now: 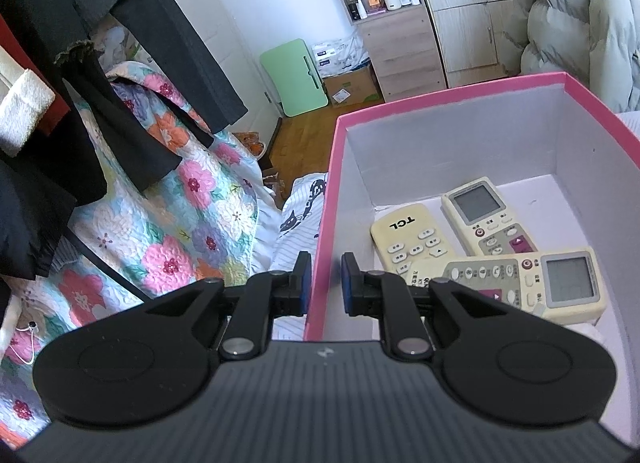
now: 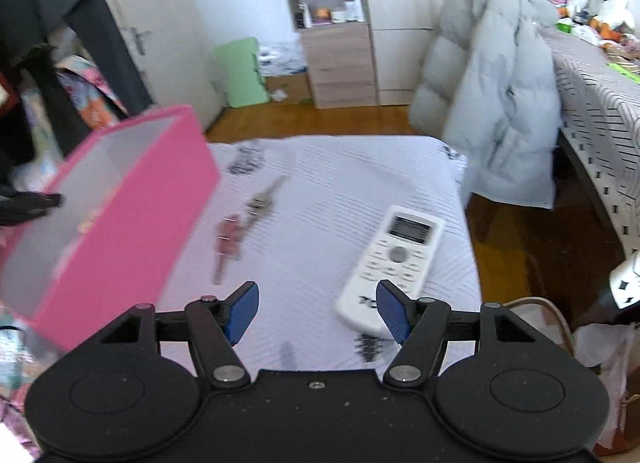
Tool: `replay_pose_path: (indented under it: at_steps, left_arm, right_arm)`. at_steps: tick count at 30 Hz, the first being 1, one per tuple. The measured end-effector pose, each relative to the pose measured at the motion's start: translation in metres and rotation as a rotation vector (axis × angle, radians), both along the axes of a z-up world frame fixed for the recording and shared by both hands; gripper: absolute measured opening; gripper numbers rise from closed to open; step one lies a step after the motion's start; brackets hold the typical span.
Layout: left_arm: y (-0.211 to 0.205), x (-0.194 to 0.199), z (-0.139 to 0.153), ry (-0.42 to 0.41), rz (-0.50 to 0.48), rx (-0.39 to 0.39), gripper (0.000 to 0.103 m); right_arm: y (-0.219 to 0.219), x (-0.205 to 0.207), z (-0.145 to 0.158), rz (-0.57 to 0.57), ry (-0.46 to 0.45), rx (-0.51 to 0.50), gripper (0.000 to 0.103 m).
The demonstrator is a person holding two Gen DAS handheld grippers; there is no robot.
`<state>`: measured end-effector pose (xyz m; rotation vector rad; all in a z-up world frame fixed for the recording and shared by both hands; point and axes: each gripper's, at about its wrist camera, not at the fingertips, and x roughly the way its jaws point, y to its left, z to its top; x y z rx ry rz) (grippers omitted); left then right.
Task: Organize rigid objects
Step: 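Move the right tool to the white TCL remote on the bed, then grasp the white TCL remote with the right tool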
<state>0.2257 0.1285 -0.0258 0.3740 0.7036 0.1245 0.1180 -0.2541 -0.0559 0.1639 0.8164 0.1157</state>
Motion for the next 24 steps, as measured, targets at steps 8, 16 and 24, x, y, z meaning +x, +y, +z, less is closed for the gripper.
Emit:
replay_pose_path:
  at_steps: [8, 16, 24]
  left_arm:
    - [-0.001, -0.004, 0.002, -0.031, -0.012, 0.008, 0.015]
    - [-0.002, -0.003, 0.002, -0.028, -0.013, 0.022, 0.014]
    - [-0.003, -0.003, 0.002, -0.026, -0.011, 0.031, 0.014]
  right_arm:
    - [-0.007, 0.024, -0.029, -0.084, 0.036, -0.111, 0.071]
    - [-0.006, 0.043, -0.046, -0.107, 0.064, -0.148, 0.073]
    - [-0.002, 0.053, -0.053, -0.122, 0.05, -0.165, 0.087]
